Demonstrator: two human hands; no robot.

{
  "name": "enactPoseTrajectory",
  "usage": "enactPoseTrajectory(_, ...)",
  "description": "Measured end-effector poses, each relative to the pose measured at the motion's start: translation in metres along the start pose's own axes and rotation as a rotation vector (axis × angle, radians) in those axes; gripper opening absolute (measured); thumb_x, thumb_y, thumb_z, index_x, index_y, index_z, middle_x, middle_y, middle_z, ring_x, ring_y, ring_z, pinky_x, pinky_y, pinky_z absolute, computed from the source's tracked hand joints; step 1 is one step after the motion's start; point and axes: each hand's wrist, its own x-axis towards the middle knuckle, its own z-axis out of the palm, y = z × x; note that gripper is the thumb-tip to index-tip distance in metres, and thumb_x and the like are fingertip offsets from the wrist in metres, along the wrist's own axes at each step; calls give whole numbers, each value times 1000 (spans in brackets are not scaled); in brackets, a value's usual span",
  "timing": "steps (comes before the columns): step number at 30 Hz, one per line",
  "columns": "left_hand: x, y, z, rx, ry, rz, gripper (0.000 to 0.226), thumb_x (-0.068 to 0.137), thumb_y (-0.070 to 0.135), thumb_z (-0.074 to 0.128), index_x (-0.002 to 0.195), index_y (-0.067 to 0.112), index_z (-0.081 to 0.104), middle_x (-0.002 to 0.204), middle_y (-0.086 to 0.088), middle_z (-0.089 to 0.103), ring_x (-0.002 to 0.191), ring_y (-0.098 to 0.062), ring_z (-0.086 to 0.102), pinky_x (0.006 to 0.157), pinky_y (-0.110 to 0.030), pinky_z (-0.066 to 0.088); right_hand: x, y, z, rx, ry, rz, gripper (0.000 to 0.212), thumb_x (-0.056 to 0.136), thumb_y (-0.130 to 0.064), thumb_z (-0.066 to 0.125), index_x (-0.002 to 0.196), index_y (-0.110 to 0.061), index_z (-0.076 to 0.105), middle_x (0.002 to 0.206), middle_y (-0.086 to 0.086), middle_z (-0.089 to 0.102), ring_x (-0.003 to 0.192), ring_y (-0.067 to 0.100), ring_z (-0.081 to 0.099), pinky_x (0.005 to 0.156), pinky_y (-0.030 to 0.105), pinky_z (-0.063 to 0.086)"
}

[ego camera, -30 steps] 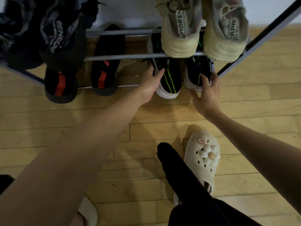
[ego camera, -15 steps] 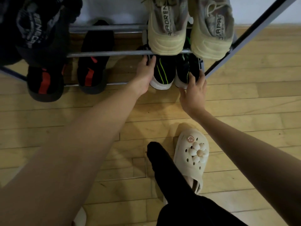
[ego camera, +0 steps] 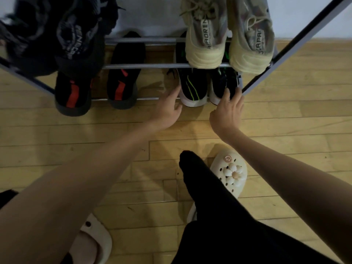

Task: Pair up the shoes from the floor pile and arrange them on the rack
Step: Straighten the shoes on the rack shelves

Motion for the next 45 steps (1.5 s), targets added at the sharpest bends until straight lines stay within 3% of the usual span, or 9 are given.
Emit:
enactPoseTrajectory(9,-68,-48,-102,151,164,-160,32,91,9,55,123,11,56,122,-10,55,113,-25,54,97,-40,47,-34,-106,-12,-18,-277,-431,42,82,-5,54,123,0,43,127,21,36,117,39,37,98,41,35)
enactPoseTrajectory(14,-93,-99,-149,387,434,-336,46,80,9,66,124,6,52,124,-21,49,115,-39,47,94,-46,42,-36,-172,8,111,-429,-401,41,92,-16,51,128,0,39,129,20,35,124,38,34,98,41,37)
enactPoseTrajectory(17,-94,-123,-162,477,523,-502,65,80,33,70,130,3,42,125,-23,47,114,-40,45,100,-44,37,-34,-204,25,315,-534,-227,46,97,-28,48,132,-1,34,134,20,35,125,37,37,96,39,38)
enactPoseTrajectory(20,-85,-139,-165,253,516,-687,81,79,57,64,130,1,38,127,-21,46,119,-37,44,104,-45,37,-30,-227,44,565,-533,28,51,97,-39,48,130,-5,28,136,18,34,121,34,42,82,34,38)
enactPoseTrajectory(23,-69,-145,-163,-118,559,-816,84,81,68,53,135,6,34,134,-16,43,123,-32,45,103,-45,41,-21,-235,58,658,-442,234,57,96,-42,48,134,-7,24,136,19,37,118,36,48,88,40,46)
enactPoseTrajectory(27,-57,-155,-160,-341,651,-849,69,94,57,38,135,1,39,134,-18,49,121,-34,51,100,-49,44,-11,-230,68,820,-597,358,48,96,-36,53,131,-10,31,126,13,51,87,34,67,67,39,60)
enactPoseTrajectory(30,-60,-163,-164,-491,636,-846,54,100,45,37,130,0,46,128,-16,56,111,-33,58,92,-47,52,-10,-228,69,1022,-612,450,31,96,-20,56,120,-8,40,125,15,53,93,36,67,63,38,60)
enactPoseTrajectory(38,-81,-146,-155,-651,478,-766,39,102,21,41,138,7,40,114,-7,54,88,-21,60,69,-37,59,-40,-186,64,1005,-525,363,30,99,-14,47,128,-21,41,113,-2,51,95,23,62,58,27,57)
enactPoseTrajectory(45,-92,-108,-126,-677,359,-743,38,102,19,44,131,-5,47,114,-18,60,91,-33,65,62,-34,58,-62,-141,38,996,-529,350,33,99,-14,46,131,-20,42,113,0,54,94,25,64,60,28,59)
